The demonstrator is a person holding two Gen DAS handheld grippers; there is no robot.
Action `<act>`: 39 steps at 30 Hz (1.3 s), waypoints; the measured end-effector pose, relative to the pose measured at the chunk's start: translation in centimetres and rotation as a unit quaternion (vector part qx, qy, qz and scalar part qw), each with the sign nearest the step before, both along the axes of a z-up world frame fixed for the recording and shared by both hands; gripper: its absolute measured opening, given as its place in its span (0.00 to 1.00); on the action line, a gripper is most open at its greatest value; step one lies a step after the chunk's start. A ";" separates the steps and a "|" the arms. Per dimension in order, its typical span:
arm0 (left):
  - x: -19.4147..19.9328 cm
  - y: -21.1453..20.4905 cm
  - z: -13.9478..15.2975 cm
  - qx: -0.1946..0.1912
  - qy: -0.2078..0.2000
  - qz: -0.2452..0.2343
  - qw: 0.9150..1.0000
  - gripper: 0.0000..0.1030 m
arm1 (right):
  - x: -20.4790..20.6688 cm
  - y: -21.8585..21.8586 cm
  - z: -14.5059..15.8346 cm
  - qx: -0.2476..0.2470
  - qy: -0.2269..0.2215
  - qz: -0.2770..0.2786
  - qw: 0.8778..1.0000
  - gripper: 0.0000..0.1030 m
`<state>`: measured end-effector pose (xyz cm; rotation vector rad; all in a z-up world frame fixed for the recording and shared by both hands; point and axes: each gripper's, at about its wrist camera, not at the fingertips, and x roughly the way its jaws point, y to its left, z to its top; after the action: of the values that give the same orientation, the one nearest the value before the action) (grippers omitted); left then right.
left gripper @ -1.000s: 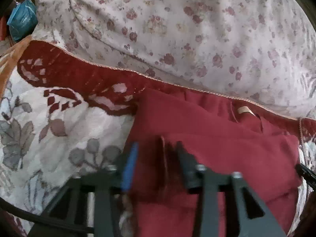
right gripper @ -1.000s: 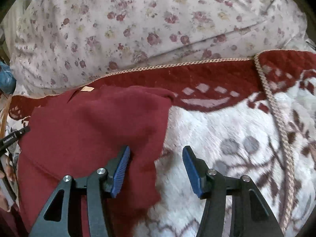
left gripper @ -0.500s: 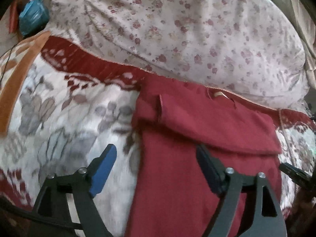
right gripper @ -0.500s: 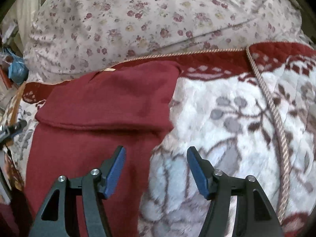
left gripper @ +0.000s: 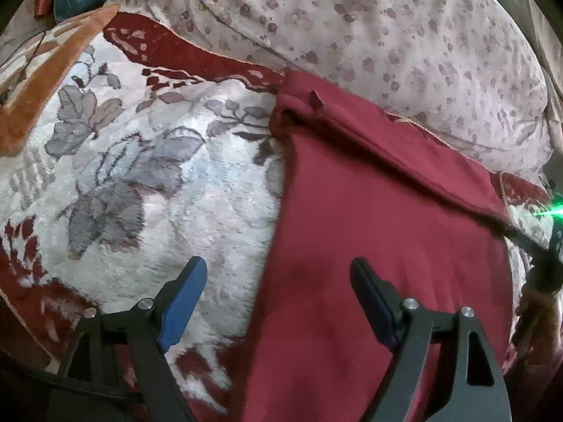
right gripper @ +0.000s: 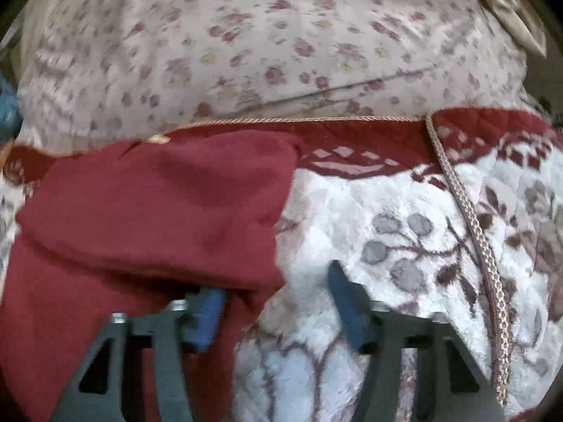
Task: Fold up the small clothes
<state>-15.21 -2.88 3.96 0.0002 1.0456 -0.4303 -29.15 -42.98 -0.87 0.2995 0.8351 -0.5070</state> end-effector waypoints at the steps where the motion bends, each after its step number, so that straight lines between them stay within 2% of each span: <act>1: 0.1 0.2 -0.1 -0.001 0.001 0.003 1.000 0.80 | -0.4 -0.6 0.2 0.025 -0.017 -0.009 1.000 0.50; 3: 0.5 0.6 -0.6 -0.005 0.012 0.011 1.000 0.80 | -0.7 -0.8 0.1 0.037 -0.021 -0.017 0.999 0.44; 5: 0.8 0.8 -0.9 -0.010 0.021 0.018 1.000 0.80 | -0.9 -0.5 -0.3 0.033 -0.016 -0.025 0.999 0.44; 9: 0.5 0.7 -0.5 -0.014 0.010 0.014 1.000 0.80 | -1.7 0.1 -0.3 0.033 -0.008 -0.035 0.999 0.44; 14: -0.2 0.7 -0.4 0.000 0.000 0.005 1.000 0.80 | -3.9 0.8 1.1 0.038 0.001 -0.046 0.998 0.44; 17: -0.6 0.9 -0.3 0.001 -0.004 0.002 1.000 0.80 | -5.5 1.8 2.1 0.051 -0.002 -0.029 0.998 0.49; 21: -1.2 1.3 -0.1 -0.003 -0.006 -0.003 1.000 0.80 | -7.6 4.6 2.5 0.079 0.006 0.035 0.996 0.66; 24: -1.9 1.9 -0.1 -0.011 -0.001 -0.003 1.000 0.80 | -8.9 6.5 1.9 0.105 0.020 0.077 0.991 0.68; 30: -3.9 2.6 -0.6 -0.021 0.024 -0.016 0.999 0.81 | -11.8 9.0 0.1 0.143 0.037 0.119 0.982 0.72; 33: -5.3 2.7 -0.7 -0.016 0.027 -0.036 0.999 0.81 | -13.0 10.1 -0.7 0.158 0.042 0.140 0.976 0.79; 39: -7.4 3.7 -0.7 -0.005 0.036 -0.075 0.997 0.82 | -14.9 11.4 -1.5 0.180 0.052 0.169 0.968 0.81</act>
<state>-22.58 0.79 3.27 0.0557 1.1185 -0.5754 -44.01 -31.59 -2.35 0.4551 1.0583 -0.0489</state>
